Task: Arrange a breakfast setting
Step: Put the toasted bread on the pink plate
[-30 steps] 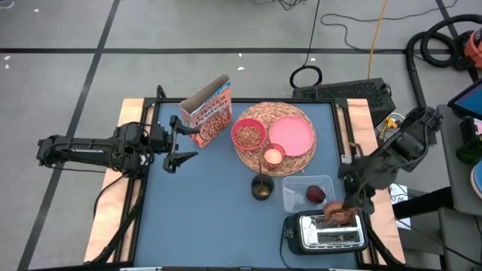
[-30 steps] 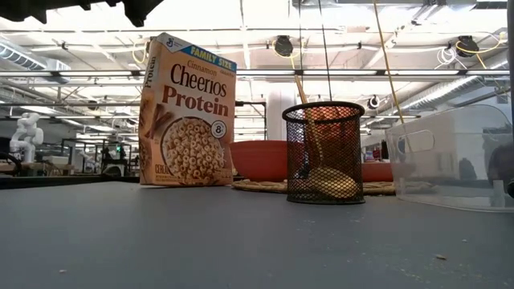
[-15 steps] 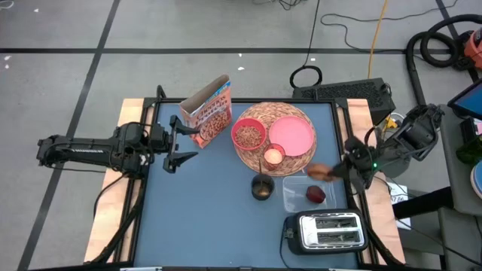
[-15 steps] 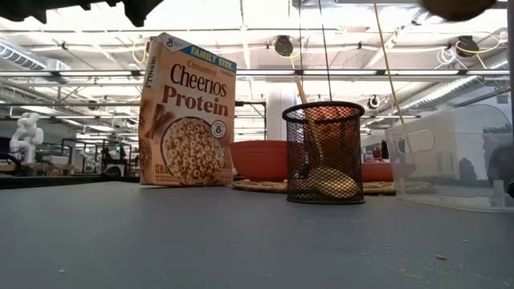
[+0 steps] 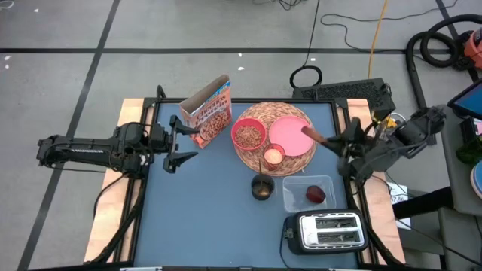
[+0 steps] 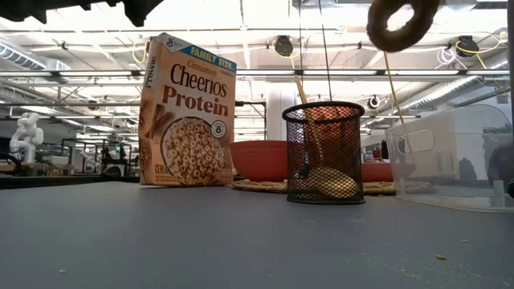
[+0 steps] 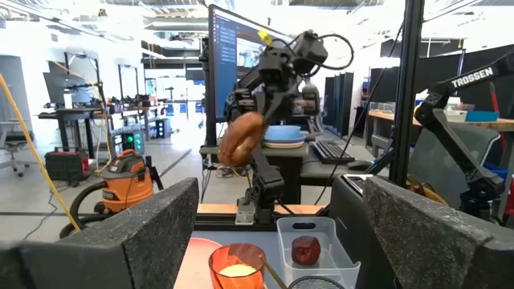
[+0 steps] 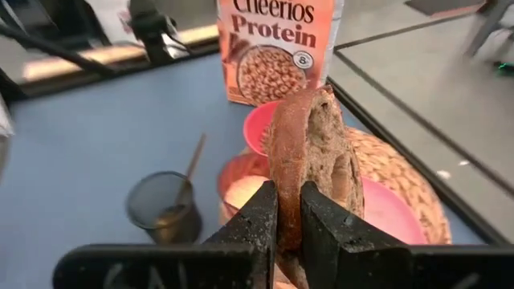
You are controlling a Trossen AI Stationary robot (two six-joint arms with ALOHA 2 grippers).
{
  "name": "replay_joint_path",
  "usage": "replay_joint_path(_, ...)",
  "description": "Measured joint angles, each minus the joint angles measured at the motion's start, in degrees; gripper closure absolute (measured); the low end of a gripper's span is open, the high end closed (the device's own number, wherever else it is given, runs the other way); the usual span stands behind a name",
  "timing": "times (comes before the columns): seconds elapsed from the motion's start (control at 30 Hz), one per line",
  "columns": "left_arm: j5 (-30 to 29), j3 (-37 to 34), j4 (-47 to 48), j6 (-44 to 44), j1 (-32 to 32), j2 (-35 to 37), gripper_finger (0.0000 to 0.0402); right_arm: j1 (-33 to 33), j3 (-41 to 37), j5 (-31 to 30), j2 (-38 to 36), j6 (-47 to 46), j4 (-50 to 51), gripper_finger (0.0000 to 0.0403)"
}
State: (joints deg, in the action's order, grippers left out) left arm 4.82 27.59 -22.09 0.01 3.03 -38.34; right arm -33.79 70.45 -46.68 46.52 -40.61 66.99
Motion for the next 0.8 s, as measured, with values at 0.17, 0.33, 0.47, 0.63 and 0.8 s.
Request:
replay_joint_path(0.17,0.0,0.0,0.0,0.0,0.0,0.0,0.0043,4.8,-5.3,0.5,0.2,6.4,-5.2,0.0371)
replay_joint_path(0.33,0.0,0.0,0.0,0.0,0.0,0.0,0.0043,11.2,-9.7,5.3,0.7,15.2,-11.4,0.0371)
replay_joint_path(0.47,0.0,0.0,0.0,0.0,0.0,0.0,0.0043,17.0,-13.0,8.6,1.6,22.5,-17.2,0.0371)
replay_joint_path(0.63,0.0,0.0,0.0,0.0,0.0,0.0,0.0043,24.2,-17.1,11.7,2.6,30.9,-20.8,0.0371)
replay_joint_path(0.8,0.0,0.0,0.0,0.2,0.0,0.0,0.0043,31.0,-21.7,14.1,2.9,35.0,-24.4,0.0371)
